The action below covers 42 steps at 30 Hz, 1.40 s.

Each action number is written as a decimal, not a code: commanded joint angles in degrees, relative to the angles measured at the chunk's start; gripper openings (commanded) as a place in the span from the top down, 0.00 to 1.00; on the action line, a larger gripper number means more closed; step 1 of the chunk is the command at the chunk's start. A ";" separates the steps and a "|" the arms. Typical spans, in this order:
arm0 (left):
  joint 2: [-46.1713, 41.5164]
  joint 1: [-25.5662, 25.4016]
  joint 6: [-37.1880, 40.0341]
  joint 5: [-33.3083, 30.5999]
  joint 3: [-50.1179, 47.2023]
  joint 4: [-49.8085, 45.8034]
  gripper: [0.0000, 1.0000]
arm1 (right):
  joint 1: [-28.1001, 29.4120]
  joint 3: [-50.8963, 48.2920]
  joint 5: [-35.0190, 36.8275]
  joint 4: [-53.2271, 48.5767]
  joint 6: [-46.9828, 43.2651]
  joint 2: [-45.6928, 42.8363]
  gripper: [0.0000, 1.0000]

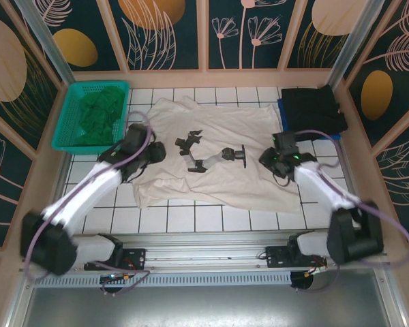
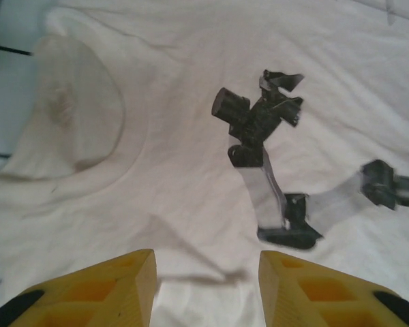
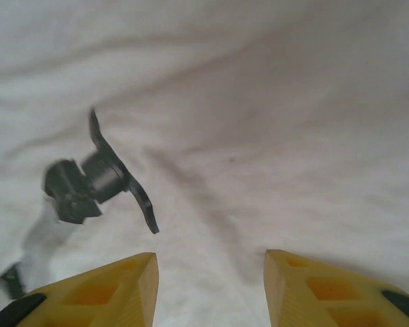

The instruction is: Fold and stack the t-shirts

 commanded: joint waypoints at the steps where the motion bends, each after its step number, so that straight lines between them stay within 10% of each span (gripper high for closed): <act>1: 12.14 0.88 3.59 -2.30 7.37 7.49 0.56 | 0.39 5.59 -0.25 6.26 -4.75 10.21 0.56; 13: 48.66 9.13 5.87 2.68 31.55 7.82 0.56 | -2.60 17.35 2.70 5.81 -6.74 30.32 0.55; 23: 64.61 11.91 10.28 6.55 56.75 -2.88 0.57 | -3.62 22.20 0.70 2.12 -7.56 28.72 0.34; 42: 7.87 4.10 1.77 -0.55 -8.52 2.23 0.43 | -5.28 -18.42 9.08 -15.43 13.55 -22.76 0.28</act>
